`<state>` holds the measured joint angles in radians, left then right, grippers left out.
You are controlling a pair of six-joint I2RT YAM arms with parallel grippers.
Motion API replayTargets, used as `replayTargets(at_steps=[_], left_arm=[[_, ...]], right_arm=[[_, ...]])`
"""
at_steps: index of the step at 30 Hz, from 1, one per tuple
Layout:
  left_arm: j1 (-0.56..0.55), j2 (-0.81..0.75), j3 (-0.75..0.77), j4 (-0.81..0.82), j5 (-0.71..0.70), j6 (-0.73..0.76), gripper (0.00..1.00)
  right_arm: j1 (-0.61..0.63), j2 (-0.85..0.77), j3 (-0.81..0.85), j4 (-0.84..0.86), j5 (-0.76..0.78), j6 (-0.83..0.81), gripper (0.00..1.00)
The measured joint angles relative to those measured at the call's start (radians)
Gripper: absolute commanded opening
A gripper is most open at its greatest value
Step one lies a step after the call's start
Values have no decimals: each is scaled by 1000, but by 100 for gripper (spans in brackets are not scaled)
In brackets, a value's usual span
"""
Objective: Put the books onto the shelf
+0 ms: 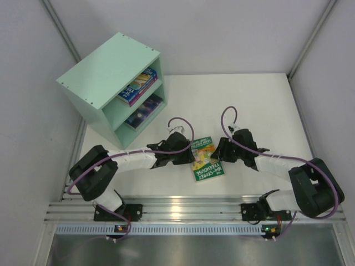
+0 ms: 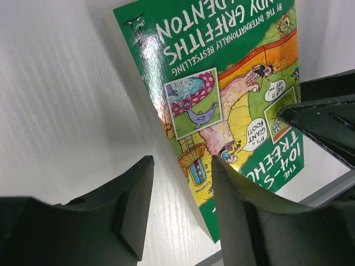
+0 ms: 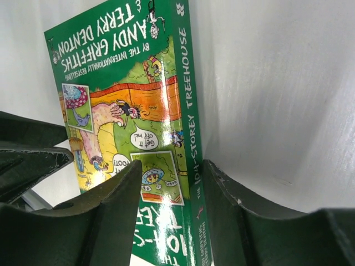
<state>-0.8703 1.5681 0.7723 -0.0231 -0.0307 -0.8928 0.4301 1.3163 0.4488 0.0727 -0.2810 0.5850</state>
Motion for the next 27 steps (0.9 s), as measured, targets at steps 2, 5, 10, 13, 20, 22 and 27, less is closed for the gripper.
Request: replayTargets(at_steps=[2,5,10,13,20,22,27], left_arm=[[0,8,8,-14,-7,0,51],[0,42,23,-31,-19,0,45],[2,67,48,-14,-15,-10,12],[10,66,48,-6,-14,-18,0],[26,39,-12,64,-9,-26,0],[38,25,-38,86,0,-29,0],[77,-9,-92,126,23,-33,0]], right_arm=[[0,4,0,11,-9,5,57],[2,3,0,27,-21,10,63],[6,-4,10,16,-19,7,73],[6,-14,12,2,-11,2,77],[7,-18,17,-6,-11,3,84],[7,-19,17,-6,-10,4,86],[8,-21,17,-1,-8,22,86]])
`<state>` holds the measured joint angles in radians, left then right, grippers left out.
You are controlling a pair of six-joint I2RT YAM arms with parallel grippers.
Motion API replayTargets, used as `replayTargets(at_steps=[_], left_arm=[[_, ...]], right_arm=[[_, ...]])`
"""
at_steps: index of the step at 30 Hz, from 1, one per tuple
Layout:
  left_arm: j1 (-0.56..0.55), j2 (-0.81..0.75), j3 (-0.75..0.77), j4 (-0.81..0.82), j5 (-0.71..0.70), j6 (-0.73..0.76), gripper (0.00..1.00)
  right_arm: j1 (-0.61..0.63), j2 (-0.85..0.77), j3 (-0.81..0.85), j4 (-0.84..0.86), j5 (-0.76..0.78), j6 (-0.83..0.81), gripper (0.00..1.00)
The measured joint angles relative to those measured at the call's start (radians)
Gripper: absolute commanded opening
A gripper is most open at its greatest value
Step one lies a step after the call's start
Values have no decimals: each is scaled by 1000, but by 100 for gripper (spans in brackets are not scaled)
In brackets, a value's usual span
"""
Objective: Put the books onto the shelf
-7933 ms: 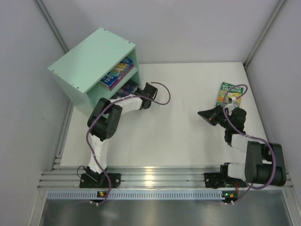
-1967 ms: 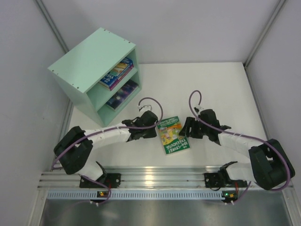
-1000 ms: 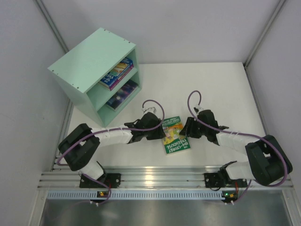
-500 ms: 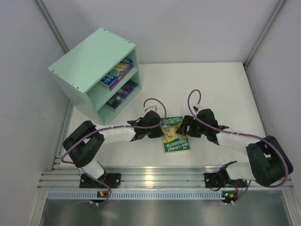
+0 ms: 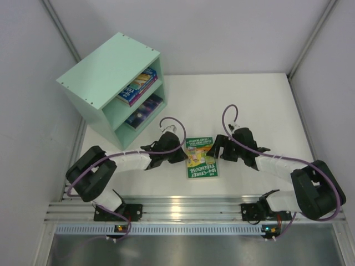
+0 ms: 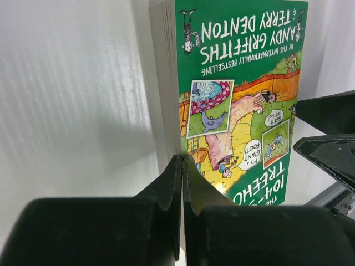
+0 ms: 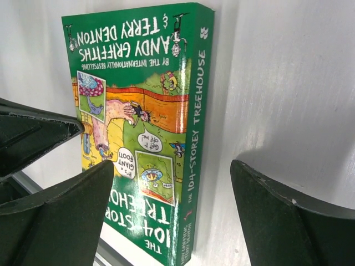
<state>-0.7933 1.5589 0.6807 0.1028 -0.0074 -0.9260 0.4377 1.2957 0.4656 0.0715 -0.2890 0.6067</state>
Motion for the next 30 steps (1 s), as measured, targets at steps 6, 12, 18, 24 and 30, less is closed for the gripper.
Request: replayTargets(at_steps=[6,12,18,24,30], left_arm=[[60,-35,-58,38,48,-1,0],[103,-42,-93,84,104,-5,0],[155,-29,-145,178,187,-18,0],[189,-8,-168,231,237,-19,0],[201,16,-174,273,269,-18,0]], right_arm=[[1,2,-37,83,-19,70,86],[31,23,-75,196,-30,172,86],[100,83,-58,262,-6,234,86],[119,100,-75,342,8,263,86],[119,142,-112,478,-61,318,81]])
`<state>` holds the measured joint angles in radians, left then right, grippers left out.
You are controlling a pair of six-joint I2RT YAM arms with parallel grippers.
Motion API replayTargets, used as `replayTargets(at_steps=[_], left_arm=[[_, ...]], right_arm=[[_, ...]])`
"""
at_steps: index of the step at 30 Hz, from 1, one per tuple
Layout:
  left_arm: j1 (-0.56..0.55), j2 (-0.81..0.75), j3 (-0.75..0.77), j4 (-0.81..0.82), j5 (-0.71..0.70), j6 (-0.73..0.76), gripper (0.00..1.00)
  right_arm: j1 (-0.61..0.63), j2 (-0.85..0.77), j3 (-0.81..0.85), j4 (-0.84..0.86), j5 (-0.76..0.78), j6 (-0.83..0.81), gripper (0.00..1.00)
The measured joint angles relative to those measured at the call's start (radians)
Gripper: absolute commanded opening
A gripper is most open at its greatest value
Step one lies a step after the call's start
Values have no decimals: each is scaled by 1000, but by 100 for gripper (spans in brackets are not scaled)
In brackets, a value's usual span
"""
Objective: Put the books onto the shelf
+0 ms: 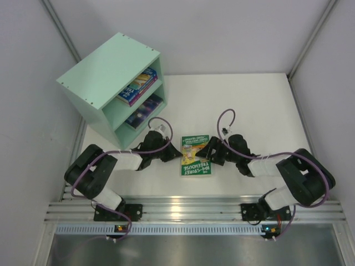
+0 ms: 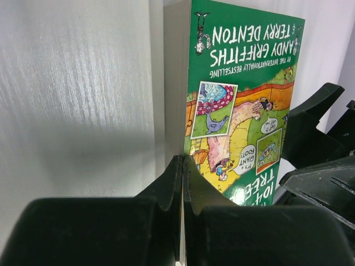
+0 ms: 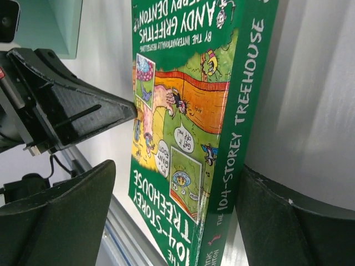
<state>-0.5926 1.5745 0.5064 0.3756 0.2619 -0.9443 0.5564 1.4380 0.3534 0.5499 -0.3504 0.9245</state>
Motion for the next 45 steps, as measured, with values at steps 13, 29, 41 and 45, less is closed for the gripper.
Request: replayTargets(at_steps=[13,29,41,45], left_arm=[[-6,-38,90,-180,-54,40,22],[-1,-381,1014,-940,-354,266,90],[4,-318,1517,-1145,-716,449,94],[16,-272,1527,-1186,-801,482,94]], right_arm=[[6,-5,0,-63,-39,23,0],[38,-307,292,-298,27,114,0],[170,58,734,-234,95,225,0],[180,173,819,-200,98,278,0]])
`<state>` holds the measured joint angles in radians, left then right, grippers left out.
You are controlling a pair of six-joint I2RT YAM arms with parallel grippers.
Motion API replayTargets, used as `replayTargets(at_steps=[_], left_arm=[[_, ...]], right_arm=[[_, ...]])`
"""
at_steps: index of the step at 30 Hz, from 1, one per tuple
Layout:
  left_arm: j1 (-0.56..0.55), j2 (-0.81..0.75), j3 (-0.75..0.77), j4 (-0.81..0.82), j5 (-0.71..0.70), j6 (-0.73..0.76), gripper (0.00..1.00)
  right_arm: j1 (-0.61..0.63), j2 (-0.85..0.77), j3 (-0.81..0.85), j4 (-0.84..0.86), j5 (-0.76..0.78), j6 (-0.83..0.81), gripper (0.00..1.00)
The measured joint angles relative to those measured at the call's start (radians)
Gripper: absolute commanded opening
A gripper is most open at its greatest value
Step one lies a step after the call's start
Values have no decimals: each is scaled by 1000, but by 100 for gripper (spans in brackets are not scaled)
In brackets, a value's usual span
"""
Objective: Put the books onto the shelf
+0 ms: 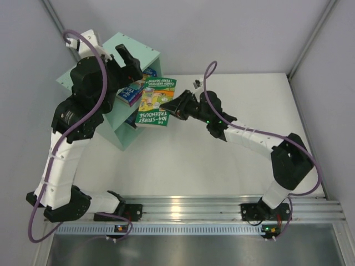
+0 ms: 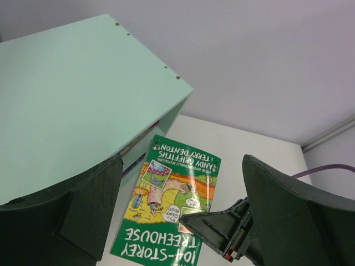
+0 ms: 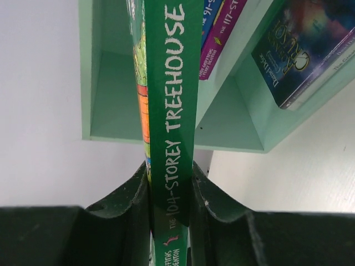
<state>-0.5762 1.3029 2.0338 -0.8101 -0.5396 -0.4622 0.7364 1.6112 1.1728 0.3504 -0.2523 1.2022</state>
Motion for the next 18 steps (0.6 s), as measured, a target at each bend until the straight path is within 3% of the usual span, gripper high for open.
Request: replayTargets(at_steps=[8,18], left_arm=[[32,11,-7,-40,-72,32,95],[40,-33,-159,-33,-37,26,95]], right_arm=[[15,168,97,85,2,96,0],[16,284,239,171,2,186,0]])
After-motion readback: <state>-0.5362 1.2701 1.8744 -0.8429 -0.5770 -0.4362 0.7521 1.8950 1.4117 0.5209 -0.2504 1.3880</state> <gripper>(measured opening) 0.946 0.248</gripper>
